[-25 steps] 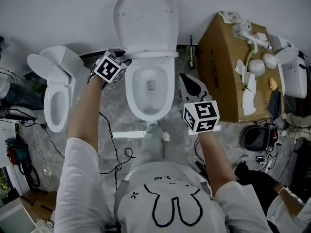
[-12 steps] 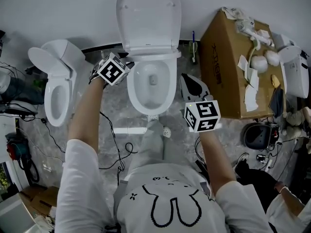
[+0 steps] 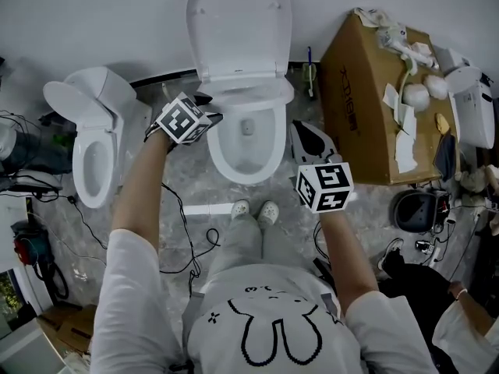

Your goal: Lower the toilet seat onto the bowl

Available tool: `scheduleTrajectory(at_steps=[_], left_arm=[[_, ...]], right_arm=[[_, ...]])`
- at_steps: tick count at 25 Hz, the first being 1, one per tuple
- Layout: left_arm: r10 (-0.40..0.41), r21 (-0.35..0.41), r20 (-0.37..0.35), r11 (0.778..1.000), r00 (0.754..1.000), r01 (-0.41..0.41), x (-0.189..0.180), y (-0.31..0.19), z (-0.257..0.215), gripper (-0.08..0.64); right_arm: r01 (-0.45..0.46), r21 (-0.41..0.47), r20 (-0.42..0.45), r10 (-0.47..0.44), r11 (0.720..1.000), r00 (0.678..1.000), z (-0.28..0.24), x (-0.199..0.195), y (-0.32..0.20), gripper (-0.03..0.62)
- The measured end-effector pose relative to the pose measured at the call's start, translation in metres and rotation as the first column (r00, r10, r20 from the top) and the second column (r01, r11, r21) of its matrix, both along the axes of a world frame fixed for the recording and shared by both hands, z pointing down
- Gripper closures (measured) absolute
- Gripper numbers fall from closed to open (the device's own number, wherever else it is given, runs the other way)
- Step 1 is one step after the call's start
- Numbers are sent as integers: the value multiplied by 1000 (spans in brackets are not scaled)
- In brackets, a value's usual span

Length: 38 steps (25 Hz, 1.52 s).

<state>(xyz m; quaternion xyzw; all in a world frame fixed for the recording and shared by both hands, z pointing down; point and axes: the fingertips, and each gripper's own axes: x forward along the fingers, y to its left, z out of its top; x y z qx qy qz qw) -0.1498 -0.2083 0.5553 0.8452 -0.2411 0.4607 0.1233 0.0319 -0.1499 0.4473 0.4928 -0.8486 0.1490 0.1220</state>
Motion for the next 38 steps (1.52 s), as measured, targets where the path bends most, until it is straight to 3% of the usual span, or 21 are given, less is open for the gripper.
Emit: scheduleTrajectory(at_steps=[6,18,30,38], left_arm=[[34,-67,-79,997,996,-39,3,14,14,328],[60,-163,-107,984,992,-77,4,49,33,320],[75,-287,-129,951,989,-110,7,78,67,319],[77,-376,-135,919,988,-123,7,96,90,319]], right_arm=[[-24,-32,14,25,999,1000,11,-10,2,564],[-56,-94,28,59,994,998,39,-15,20,564],[-88,-158,22,93,983,995,72,-11,35,564],[-106,-178,2,108,978,994,86,-3,27,565]])
